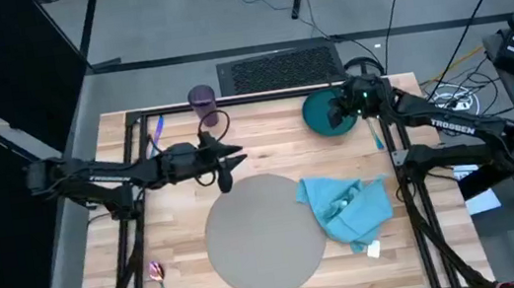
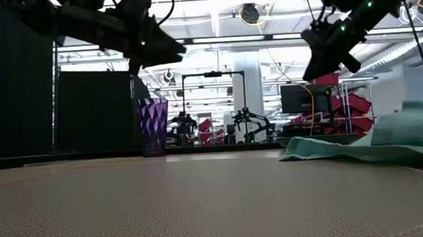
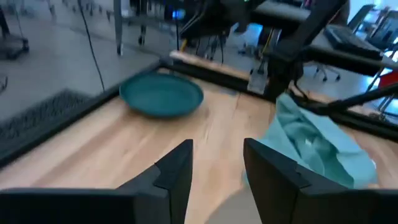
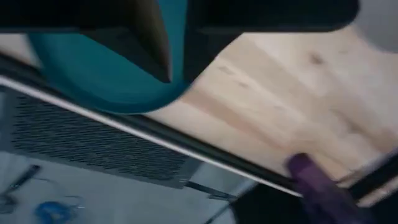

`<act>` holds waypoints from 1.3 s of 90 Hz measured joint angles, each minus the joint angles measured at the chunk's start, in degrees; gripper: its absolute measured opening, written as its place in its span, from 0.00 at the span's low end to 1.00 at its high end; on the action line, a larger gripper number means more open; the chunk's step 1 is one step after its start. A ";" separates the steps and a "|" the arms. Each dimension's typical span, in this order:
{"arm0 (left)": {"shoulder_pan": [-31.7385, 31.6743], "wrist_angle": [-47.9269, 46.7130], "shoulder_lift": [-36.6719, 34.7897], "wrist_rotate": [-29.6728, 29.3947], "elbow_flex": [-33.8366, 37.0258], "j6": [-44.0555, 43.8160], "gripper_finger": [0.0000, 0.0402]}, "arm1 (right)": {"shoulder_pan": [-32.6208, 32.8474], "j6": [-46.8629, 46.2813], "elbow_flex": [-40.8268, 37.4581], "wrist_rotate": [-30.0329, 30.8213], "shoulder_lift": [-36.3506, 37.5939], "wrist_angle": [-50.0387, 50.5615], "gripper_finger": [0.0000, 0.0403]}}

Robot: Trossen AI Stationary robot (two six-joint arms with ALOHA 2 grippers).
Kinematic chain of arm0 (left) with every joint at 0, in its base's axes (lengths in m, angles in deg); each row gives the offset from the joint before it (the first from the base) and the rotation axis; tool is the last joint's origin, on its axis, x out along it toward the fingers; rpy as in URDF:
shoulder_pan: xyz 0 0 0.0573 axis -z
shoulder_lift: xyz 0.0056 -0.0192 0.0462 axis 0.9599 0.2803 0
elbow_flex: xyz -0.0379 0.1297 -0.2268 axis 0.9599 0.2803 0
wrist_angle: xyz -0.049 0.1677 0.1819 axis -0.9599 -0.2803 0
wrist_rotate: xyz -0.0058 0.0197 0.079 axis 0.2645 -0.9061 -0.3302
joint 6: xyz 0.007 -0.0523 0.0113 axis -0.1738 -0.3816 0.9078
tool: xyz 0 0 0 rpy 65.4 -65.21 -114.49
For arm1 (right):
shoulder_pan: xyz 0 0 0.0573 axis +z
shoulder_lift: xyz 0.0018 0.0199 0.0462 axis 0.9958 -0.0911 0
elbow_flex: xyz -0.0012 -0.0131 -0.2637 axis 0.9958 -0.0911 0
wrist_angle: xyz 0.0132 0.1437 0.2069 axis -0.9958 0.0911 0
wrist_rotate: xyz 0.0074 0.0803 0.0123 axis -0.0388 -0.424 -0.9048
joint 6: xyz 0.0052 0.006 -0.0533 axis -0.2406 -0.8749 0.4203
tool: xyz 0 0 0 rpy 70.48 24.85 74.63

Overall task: Set table place
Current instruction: Put the green plate on the gray placemat

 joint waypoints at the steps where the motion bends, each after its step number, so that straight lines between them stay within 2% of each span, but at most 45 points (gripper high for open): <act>1: 0.00 0.29 0.09 0.00 0.00 0.03 0.32 | -0.45 0.09 0.00 0.00 -0.19 -0.01 0.17; 14: 0.00 1.10 0.23 0.00 0.00 -0.12 0.32 | -5.96 0.35 0.00 -0.01 -2.91 -0.02 0.35; 21: 0.00 1.06 0.23 0.45 0.00 -0.27 0.32 | -8.64 -2.48 0.00 -0.04 -4.50 0.50 0.44; 33: 0.00 0.59 0.23 1.08 0.00 -0.27 0.32 | -13.43 -3.96 0.00 -4.45 -7.02 4.63 0.53; 50: -0.11 0.94 0.23 1.13 0.00 0.04 0.32 | -17.28 -1.60 0.59 -6.75 -10.37 9.01 0.51; 81: -1.92 4.10 0.19 2.17 -0.96 -0.02 0.32 | -16.84 -4.15 3.10 -7.35 -14.04 16.23 0.43; 99: -1.77 4.13 0.17 4.63 -2.03 -0.03 0.32 | -14.70 -7.63 3.10 -7.32 -14.16 23.65 0.42; 117: -1.41 3.36 0.17 4.68 -2.03 -0.40 0.32 | -14.14 -11.55 3.10 -7.03 -14.16 26.06 0.42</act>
